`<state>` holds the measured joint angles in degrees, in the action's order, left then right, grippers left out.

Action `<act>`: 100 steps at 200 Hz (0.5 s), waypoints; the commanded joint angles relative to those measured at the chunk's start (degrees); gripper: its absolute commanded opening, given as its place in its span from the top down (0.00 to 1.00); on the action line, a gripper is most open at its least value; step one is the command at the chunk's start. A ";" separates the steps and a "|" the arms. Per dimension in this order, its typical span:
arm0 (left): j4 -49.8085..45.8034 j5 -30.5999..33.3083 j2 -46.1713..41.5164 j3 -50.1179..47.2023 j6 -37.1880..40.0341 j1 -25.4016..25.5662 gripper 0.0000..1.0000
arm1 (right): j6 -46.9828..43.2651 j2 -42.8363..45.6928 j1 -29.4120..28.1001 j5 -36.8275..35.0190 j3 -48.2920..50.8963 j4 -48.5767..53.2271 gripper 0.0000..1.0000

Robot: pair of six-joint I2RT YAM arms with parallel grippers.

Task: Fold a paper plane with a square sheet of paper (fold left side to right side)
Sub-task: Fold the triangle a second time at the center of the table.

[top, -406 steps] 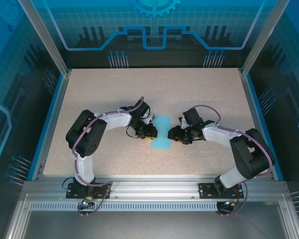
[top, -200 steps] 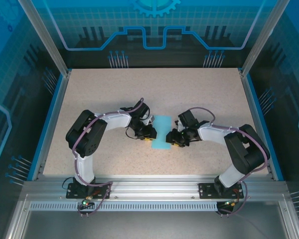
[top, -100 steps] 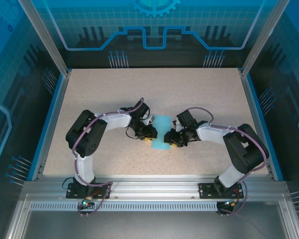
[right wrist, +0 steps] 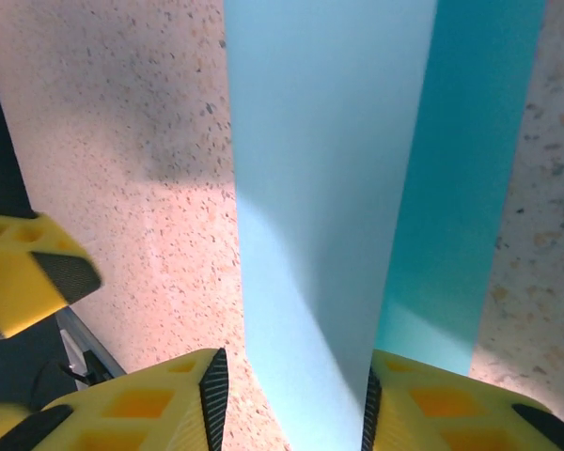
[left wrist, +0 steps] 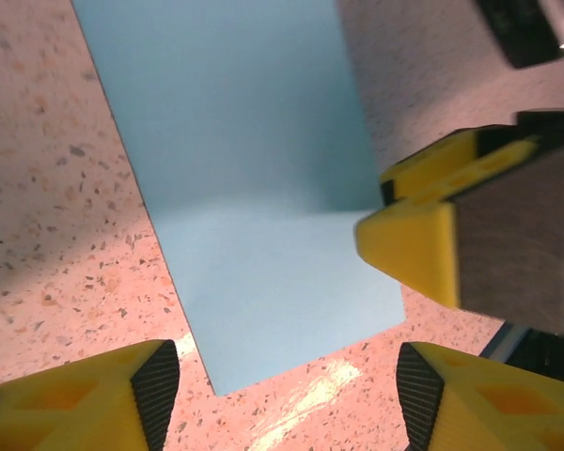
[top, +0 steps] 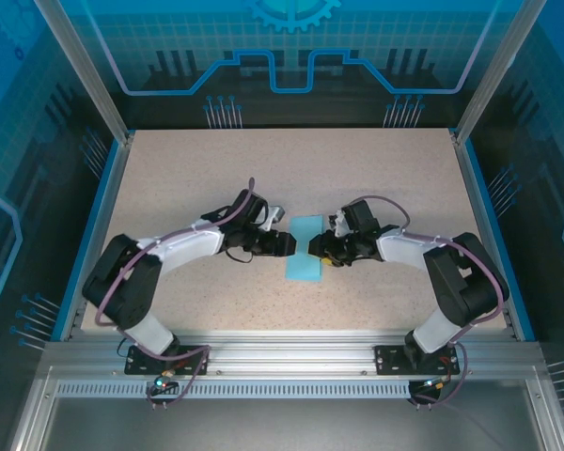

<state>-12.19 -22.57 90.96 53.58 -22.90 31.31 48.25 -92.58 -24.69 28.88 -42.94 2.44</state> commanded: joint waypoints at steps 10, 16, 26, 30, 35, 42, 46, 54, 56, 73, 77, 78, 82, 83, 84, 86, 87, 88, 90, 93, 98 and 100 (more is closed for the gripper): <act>4.17 3.58 -6.83 -4.33 6.13 1.38 0.30 | -0.41 -1.55 1.58 3.57 -2.72 -0.09 0.57; 4.41 4.18 -8.04 -5.13 7.38 2.00 0.28 | -0.31 -1.73 1.89 3.92 -2.98 0.02 0.58; 4.34 5.63 -9.92 -6.05 9.43 3.55 0.25 | -0.23 -1.84 2.09 4.31 -3.59 0.38 0.58; 4.17 6.31 -10.58 -6.29 10.29 4.34 0.25 | -0.18 -1.97 2.10 4.41 -3.91 0.57 0.58; 3.81 7.27 -11.28 -6.47 11.33 5.44 0.24 | -0.22 -1.99 2.18 4.49 -4.14 0.76 0.58; 3.20 9.06 -12.02 -6.62 12.76 7.05 0.23 | -0.21 -2.08 2.20 4.60 -4.79 1.15 0.58; 2.87 10.04 -12.27 -6.65 13.44 7.98 0.22 | -0.26 -2.12 2.21 4.59 -4.95 1.36 0.58; 2.27 12.00 -12.63 -6.50 14.65 10.06 0.22 | -0.31 -2.30 2.27 4.52 -5.63 1.60 0.58; 2.15 12.54 -12.75 -6.55 14.92 10.54 0.22 | -0.32 -2.34 2.27 4.52 -5.70 1.65 0.58; 0.65 17.25 -11.88 -5.39 16.71 14.75 0.20 | -0.26 -2.85 2.32 4.50 -6.69 2.13 0.58; 0.10 18.34 -11.45 -4.91 17.05 15.57 0.20 | -0.29 -2.99 2.30 4.43 -6.84 2.22 0.58; -0.05 18.61 -11.30 -4.77 17.12 15.77 0.20 | -0.32 -3.02 2.29 4.43 -6.87 2.22 0.58; -0.47 19.52 -10.78 -4.31 17.48 16.58 0.20 | -0.24 -3.14 2.28 4.40 -7.04 2.29 0.58; -0.60 19.64 -10.61 -4.16 17.59 16.76 0.20 | -0.25 -3.18 2.28 4.37 -7.10 2.30 0.58; -0.71 19.92 -10.44 -3.96 17.65 16.85 0.20 | -0.21 -3.20 2.28 4.40 -7.13 2.30 0.58; -0.97 20.41 -10.16 -3.71 17.83 17.36 0.20 | -0.18 -3.26 2.32 4.44 -7.13 2.31 0.58; -1.07 20.65 -10.00 -3.60 17.94 17.55 0.20 | -0.18 -3.29 2.34 4.43 -7.15 2.31 0.58; -1.21 20.91 -9.83 -3.45 18.05 17.73 0.20 | -0.18 -3.35 2.31 4.43 -7.15 2.31 0.58; -1.43 21.43 -9.53 -3.17 18.17 18.08 0.20 | -0.11 -3.43 2.28 4.43 -7.09 2.31 0.58; -1.70 21.99 -9.08 -2.75 18.29 18.61 0.20 | -0.10 -3.47 2.28 4.43 -7.13 2.31 0.58; -2.15 23.08 -8.33 -2.04 18.74 19.49 0.20 | -0.09 -3.50 2.34 4.42 -7.08 2.31 0.58; -2.30 23.44 -7.96 -1.81 18.89 19.86 0.20 | -0.04 -3.62 2.29 4.43 -7.14 2.35 0.58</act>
<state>-11.05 -7.53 80.07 48.21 -8.75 47.90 48.25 -94.83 -23.16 32.01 -48.82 3.14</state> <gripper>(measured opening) 0.798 0.423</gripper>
